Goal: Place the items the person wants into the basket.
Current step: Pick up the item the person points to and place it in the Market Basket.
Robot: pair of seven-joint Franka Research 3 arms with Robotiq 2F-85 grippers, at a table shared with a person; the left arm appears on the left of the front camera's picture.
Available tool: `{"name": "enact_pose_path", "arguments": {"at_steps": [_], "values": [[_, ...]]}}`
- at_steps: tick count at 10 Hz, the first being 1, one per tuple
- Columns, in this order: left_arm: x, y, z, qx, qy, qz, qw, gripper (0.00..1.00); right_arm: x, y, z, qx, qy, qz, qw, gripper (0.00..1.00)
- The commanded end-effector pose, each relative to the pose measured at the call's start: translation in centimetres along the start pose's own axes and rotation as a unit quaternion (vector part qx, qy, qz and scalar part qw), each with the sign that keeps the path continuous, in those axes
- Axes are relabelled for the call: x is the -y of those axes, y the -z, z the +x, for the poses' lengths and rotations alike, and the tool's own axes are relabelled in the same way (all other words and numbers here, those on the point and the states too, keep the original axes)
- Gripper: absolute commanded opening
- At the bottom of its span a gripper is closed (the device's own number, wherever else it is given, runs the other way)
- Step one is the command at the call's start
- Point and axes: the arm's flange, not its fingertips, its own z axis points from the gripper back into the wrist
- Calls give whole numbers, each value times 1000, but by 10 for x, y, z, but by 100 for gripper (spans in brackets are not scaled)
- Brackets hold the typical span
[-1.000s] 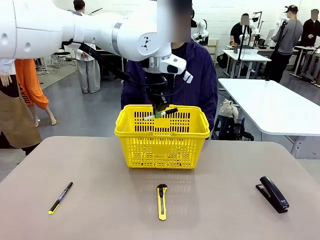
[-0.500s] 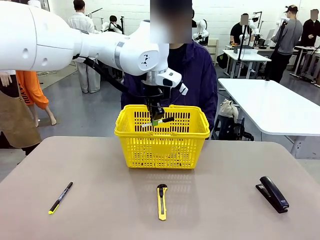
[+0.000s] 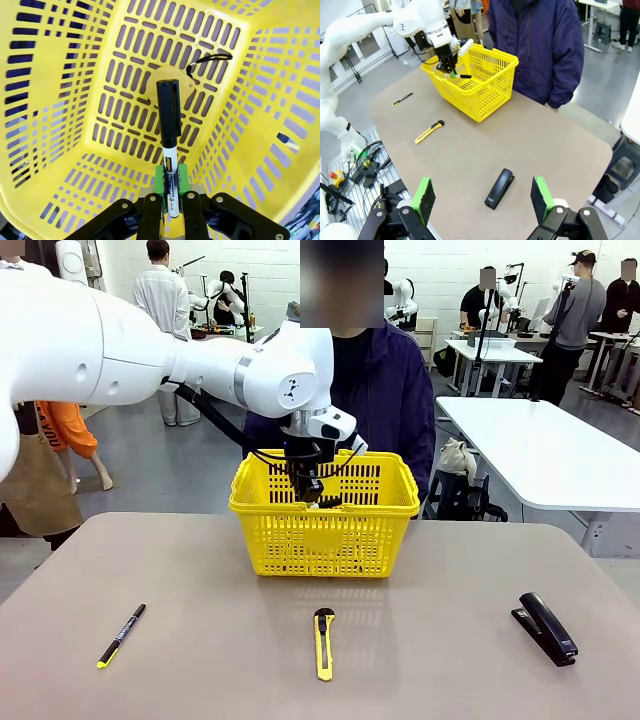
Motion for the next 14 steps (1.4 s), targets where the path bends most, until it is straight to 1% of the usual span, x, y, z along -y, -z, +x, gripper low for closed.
{"name": "enact_pose_path", "arguments": {"at_steps": [1, 4, 5, 6, 7, 8, 9, 10, 12, 13, 14], "values": [[-8, 2, 4, -2, 13, -19, 1000, 12, 2, 1, 0, 12, -5, 4, 1000, 100], [-8, 4, 6, 0, 15, -26, 1000, 12, 2, 1, 0, 12, -5, 4, 1000, 100], [-8, 2, 5, 4, 18, -28, 999, 17, 2, 1, 0, 12, -5, 4, 1000, 100], [-9, 1, 5, 7, 18, -28, 999, 41, 2, 1, 0, 12, -5, 4, 1000, 100], [-9, 0, 4, 7, 15, -28, 999, 48, 2, 1, 0, 12, -5, 4, 1000, 100], [-9, -1, 5, 9, 13, -29, 999, 72, 2, 1, 0, 12, -5, 4, 1000, 100], [-10, -2, 4, 11, 13, -27, 999, 79, 2, 1, 0, 12, -5, 4, 1000, 100], [-11, -2, 3, 12, 12, -26, 1000, 100, 2, 1, 0, 12, -5, 4, 1000, 100], [-11, -4, 3, 15, 10, -25, 1000, 100, 2, 1, 0, 12, -5, 4, 1000, 100], [-12, -4, 3, 16, 7, -22, 1000, 83, 2, 1, 0, 12, -5, 4, 1000, 100], [-12, -4, 3, 16, 5, -21, 1000, 94, 2, 1, 0, 12, -5, 4, 1000, 100]]}}
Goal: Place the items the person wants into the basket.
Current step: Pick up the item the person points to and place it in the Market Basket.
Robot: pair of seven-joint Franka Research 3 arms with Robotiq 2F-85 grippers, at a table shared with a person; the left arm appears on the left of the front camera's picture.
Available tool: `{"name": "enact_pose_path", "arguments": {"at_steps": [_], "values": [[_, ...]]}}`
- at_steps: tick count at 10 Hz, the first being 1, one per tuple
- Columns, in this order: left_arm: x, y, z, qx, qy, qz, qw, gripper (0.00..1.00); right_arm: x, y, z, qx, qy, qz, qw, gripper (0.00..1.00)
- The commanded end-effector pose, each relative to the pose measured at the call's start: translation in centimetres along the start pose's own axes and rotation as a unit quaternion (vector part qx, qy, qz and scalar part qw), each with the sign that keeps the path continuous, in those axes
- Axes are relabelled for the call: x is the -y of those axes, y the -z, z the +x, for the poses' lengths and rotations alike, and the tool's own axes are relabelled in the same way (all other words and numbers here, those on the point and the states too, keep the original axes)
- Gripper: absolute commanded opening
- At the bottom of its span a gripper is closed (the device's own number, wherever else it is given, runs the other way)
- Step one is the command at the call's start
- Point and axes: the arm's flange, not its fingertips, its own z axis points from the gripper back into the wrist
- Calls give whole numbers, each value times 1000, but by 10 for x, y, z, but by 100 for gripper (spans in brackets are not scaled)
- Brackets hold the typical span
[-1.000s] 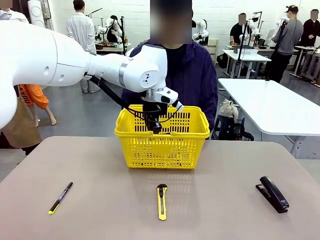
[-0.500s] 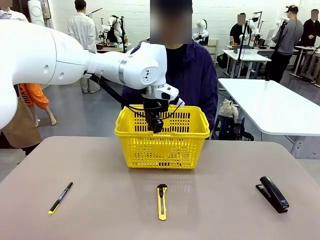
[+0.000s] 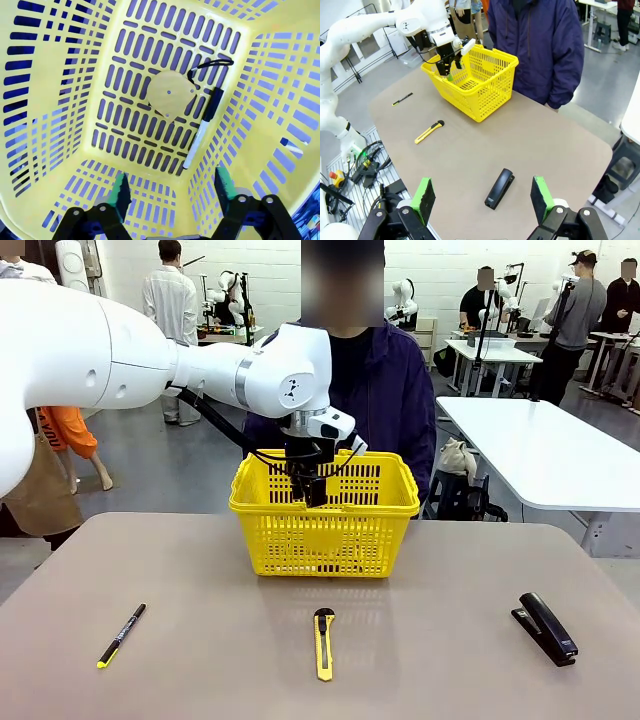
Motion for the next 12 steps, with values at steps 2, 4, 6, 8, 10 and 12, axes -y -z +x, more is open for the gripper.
{"name": "enact_pose_path", "arguments": {"at_steps": [2, 4, 6, 8, 10, 12], "values": [[-4, -6, 0, 9, -2, -4, 1000, 100, 2, 1, 0, 12, -5, 4, 1000, 100], [-5, -5, 0, 4, -13, 5, 1000, 100, 2, 1, 0, 12, -5, 4, 1000, 100], [-8, -13, -1, 18, -35, 12, 999, 100, 2, 1, 0, 12, -5, 4, 1000, 100], [-3, -59, -16, 37, -69, 37, 996, 100, 2, 1, 0, 12, -5, 4, 1000, 100], [22, -124, -58, 35, -116, 57, 991, 100, 2, 1, 0, 12, -5, 4, 1000, 100], [64, -184, -125, 62, -128, 52, 989, 100, 2, 1, 0, 12, -5, 4, 1000, 100]]}}
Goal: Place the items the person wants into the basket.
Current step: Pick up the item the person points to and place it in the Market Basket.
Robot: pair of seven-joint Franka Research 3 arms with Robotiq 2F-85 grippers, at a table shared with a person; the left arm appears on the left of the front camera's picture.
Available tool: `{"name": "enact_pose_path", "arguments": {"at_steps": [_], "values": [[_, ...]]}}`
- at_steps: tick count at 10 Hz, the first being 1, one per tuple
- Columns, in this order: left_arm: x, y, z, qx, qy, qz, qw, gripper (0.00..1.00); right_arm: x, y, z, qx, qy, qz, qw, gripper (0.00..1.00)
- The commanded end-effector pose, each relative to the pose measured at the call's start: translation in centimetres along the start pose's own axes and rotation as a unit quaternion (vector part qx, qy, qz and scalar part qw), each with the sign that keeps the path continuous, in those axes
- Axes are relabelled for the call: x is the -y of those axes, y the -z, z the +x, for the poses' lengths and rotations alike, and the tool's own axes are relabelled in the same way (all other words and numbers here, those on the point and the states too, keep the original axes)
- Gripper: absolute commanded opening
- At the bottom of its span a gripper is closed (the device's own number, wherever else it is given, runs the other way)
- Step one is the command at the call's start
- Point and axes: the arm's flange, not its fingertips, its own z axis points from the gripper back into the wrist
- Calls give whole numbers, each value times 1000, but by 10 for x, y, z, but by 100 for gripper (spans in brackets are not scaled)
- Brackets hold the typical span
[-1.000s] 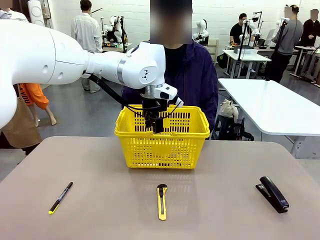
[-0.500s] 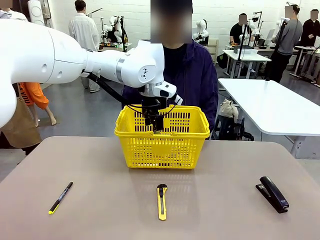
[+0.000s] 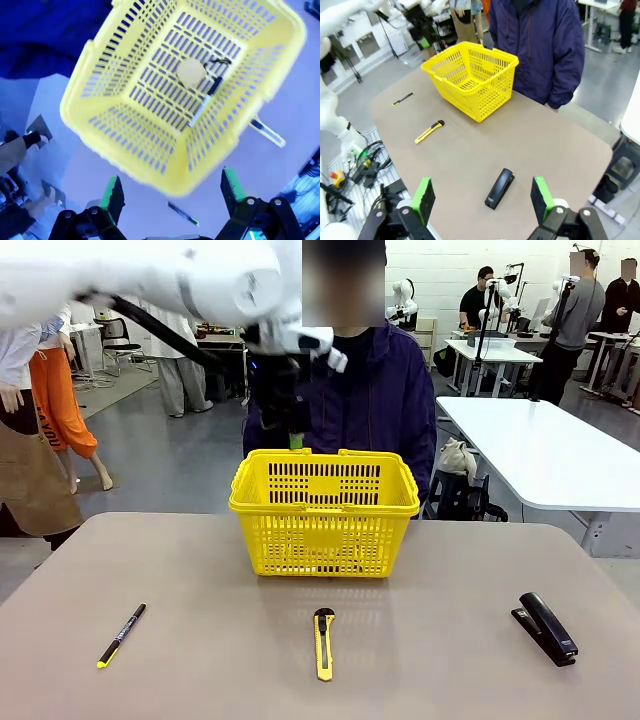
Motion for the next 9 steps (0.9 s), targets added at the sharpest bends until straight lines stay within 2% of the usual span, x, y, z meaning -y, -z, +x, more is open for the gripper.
{"name": "enact_pose_path", "arguments": {"at_steps": [1, 5, 7, 9], "values": [[26, -34, -85, 15, -12, -11, 1000, 100, 2, 0, 0, 12, -5, 4, 1000, 100], [50, -61, -182, 14, -33, 9, 999, 100, 2, 0, 0, 12, -5, 4, 1000, 100], [43, -59, -203, 2, -59, 8, 998, 100, 2, 0, 0, 12, -5, 4, 1000, 100], [34, -57, -207, -2, -79, 6, 997, 100, 2, 0, 0, 12, -5, 4, 1000, 100]]}}
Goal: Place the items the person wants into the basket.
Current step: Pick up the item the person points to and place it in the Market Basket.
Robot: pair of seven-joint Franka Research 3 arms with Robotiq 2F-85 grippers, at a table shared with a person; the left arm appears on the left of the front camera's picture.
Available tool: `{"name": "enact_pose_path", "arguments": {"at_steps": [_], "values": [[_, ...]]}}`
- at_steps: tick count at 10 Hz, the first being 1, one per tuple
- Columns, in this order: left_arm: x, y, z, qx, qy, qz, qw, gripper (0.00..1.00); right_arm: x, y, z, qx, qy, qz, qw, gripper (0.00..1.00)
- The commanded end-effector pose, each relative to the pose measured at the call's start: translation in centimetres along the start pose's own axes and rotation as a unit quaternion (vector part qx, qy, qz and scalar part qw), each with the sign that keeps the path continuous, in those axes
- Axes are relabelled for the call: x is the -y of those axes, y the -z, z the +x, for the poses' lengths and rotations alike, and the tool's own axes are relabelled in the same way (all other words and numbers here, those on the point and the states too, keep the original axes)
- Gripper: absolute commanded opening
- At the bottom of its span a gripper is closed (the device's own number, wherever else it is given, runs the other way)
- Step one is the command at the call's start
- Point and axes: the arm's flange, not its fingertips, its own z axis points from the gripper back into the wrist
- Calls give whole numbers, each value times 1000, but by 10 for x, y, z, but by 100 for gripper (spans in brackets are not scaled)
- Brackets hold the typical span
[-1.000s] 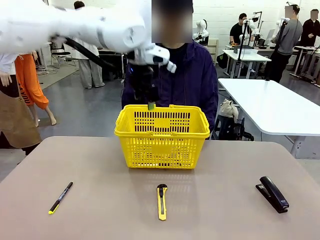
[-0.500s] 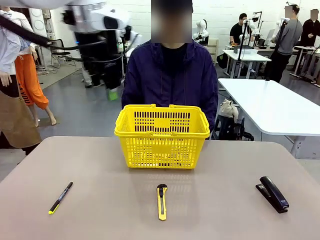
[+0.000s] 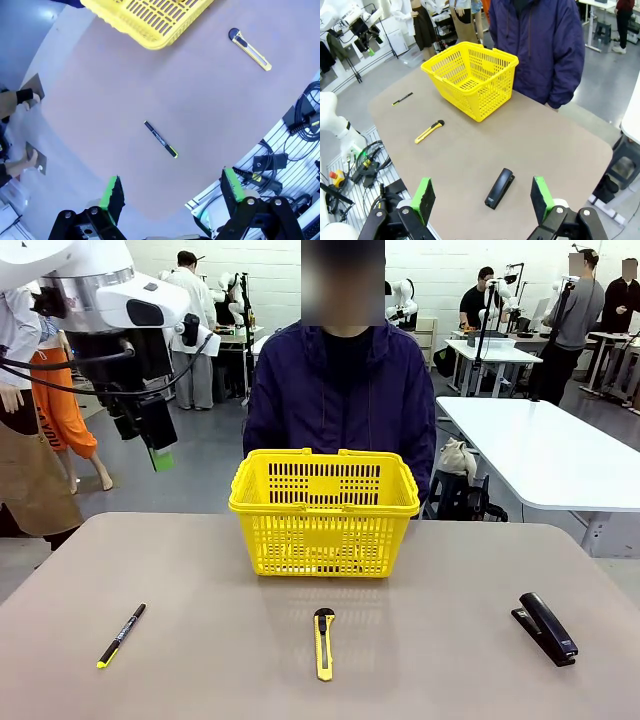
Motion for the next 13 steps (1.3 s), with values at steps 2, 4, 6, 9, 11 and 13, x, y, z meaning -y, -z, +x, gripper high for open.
{"name": "enact_pose_path", "arguments": {"at_steps": [2, 4, 6, 9, 11, 13], "values": [[5, -2, 2, 1, 6, 2, 1000, 100, 1, 0, 0, 12, -5, 4, 1000, 100], [5, -2, 2, 1, 6, 2, 1000, 100, 1, 0, 0, 12, -5, 4, 1000, 100], [5, -2, 2, 1, 6, 2, 1000, 100, 1, 0, 0, 12, -5, 4, 1000, 100], [5, -2, 2, 1, 6, 2, 1000, 100, 1, 0, 0, 12, -5, 4, 1000, 100], [5, -2, 2, 1, 6, 2, 1000, 100, 1, 0, 0, 12, -5, 4, 1000, 100], [-17, -8, -35, 56, 36, -69, 995, 100, 1, 0, 0, 12, -5, 4, 1000, 100]]}}
